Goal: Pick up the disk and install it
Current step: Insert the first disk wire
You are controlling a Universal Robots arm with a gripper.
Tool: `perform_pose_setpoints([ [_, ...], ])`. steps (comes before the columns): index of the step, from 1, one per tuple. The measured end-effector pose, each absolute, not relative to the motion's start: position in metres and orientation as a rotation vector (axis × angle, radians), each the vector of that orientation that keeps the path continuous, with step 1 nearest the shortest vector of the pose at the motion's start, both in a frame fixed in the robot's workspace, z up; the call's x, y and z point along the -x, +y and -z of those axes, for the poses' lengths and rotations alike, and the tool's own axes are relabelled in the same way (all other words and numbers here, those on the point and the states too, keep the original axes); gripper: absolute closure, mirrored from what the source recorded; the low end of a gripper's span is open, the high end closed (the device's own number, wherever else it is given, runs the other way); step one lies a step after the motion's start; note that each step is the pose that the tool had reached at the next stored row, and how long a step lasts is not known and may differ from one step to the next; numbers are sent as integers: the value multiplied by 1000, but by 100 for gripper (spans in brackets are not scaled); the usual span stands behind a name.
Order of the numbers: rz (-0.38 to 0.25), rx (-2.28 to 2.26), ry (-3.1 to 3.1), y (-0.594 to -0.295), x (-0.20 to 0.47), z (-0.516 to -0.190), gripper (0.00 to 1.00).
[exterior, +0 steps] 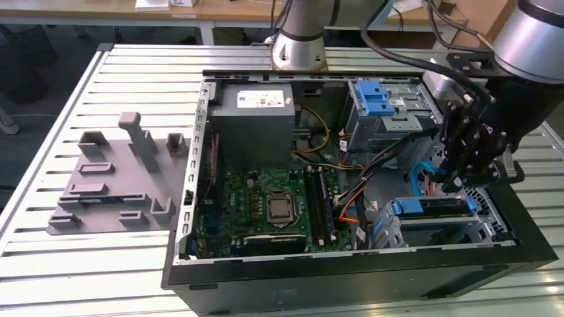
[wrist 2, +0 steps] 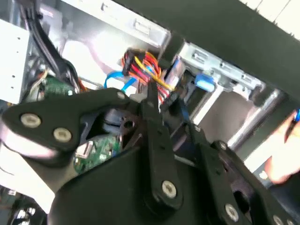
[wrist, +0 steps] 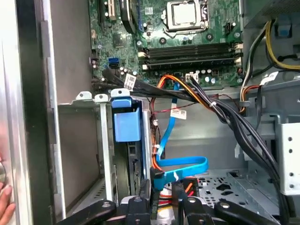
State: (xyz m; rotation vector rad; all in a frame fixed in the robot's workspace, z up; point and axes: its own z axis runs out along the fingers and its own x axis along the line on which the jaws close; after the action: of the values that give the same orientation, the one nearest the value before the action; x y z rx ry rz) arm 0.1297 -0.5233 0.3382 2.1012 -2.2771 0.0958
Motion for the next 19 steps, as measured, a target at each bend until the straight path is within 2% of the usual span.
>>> perform_pose_setpoints([
  [19, -96, -2101, -2277, -523, -130, -347, 67],
])
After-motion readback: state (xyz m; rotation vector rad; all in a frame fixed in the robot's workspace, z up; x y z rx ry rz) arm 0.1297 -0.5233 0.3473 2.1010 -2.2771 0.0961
